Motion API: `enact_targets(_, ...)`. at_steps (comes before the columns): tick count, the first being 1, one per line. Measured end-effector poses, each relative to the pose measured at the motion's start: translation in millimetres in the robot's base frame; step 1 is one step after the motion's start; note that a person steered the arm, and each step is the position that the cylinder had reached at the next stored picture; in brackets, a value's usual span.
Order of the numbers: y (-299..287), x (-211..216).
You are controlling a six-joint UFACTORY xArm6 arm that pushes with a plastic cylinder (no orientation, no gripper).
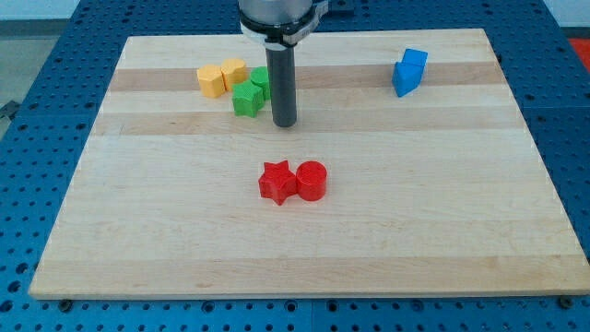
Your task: Push both green circle and green star into the yellow heart and yellow hexagon
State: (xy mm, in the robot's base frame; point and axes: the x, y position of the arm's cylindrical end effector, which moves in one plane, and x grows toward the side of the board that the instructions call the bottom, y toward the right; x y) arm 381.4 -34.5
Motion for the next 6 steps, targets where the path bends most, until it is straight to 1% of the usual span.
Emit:
enact_targets(3,-66.9,-5.7)
enact_targets(4,-68.3,-5.6)
enact_targets(5,-43.7,-5.6)
enact_targets(6,-46.1,-10.2)
